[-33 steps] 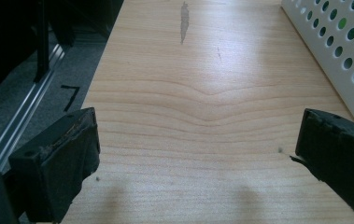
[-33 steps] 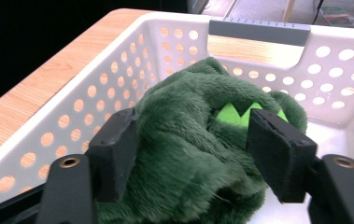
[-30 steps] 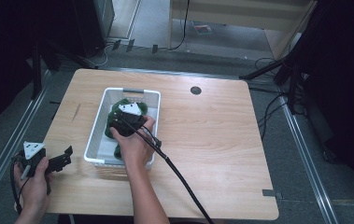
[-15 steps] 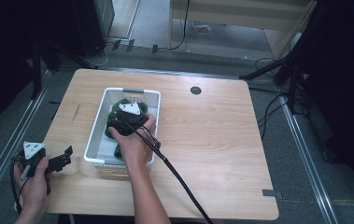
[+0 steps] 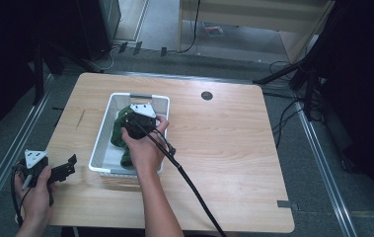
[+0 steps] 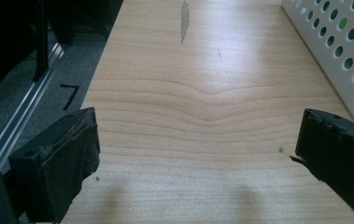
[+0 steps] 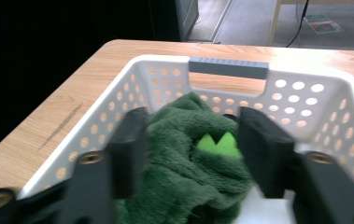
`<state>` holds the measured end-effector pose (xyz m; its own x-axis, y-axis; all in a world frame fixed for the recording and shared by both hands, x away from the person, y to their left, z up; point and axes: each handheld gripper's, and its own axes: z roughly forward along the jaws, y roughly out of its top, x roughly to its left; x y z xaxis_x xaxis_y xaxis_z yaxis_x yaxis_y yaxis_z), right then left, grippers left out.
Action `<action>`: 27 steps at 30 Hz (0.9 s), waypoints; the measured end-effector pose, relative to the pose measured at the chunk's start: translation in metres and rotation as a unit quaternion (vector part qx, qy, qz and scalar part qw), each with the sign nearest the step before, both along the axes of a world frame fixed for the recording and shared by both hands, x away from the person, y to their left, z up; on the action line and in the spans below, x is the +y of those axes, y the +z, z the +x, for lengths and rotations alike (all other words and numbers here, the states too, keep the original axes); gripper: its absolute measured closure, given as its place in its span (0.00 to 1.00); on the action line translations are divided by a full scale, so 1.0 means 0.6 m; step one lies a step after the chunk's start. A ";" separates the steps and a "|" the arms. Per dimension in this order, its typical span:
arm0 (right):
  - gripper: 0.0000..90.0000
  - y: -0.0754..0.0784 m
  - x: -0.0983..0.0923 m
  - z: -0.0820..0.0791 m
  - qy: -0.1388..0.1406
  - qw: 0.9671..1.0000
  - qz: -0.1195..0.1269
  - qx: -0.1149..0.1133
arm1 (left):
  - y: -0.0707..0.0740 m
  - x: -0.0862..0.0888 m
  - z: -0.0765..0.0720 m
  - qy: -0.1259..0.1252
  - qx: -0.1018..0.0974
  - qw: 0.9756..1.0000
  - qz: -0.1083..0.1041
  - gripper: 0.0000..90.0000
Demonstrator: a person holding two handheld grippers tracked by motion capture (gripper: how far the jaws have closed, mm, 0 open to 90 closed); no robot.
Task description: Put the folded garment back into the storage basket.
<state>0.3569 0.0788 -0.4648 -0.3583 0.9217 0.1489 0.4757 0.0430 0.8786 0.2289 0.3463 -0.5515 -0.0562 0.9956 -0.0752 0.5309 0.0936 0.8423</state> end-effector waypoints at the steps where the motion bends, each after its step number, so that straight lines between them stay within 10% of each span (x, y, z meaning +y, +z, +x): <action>1: 0.67 0.001 -0.004 0.001 -0.001 1.000 0.000 0.001 | 0.000 0.000 0.000 0.000 0.000 1.000 -0.001 0.01; 9: 0.76 0.007 -0.035 0.002 -0.012 1.000 0.011 -0.003 | 0.000 0.001 0.000 0.000 0.000 1.000 -0.002 0.01; 27: 0.45 0.042 -0.131 -0.016 -0.039 0.998 0.010 -0.047 | 0.000 0.000 0.000 -0.001 0.001 1.000 0.001 0.01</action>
<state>0.3472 0.0003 -0.4394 -0.2985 0.9446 0.1363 0.3919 -0.0089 0.9200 0.2290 0.3462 -0.5515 -0.0538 0.9959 -0.0729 0.5320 0.0904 0.8419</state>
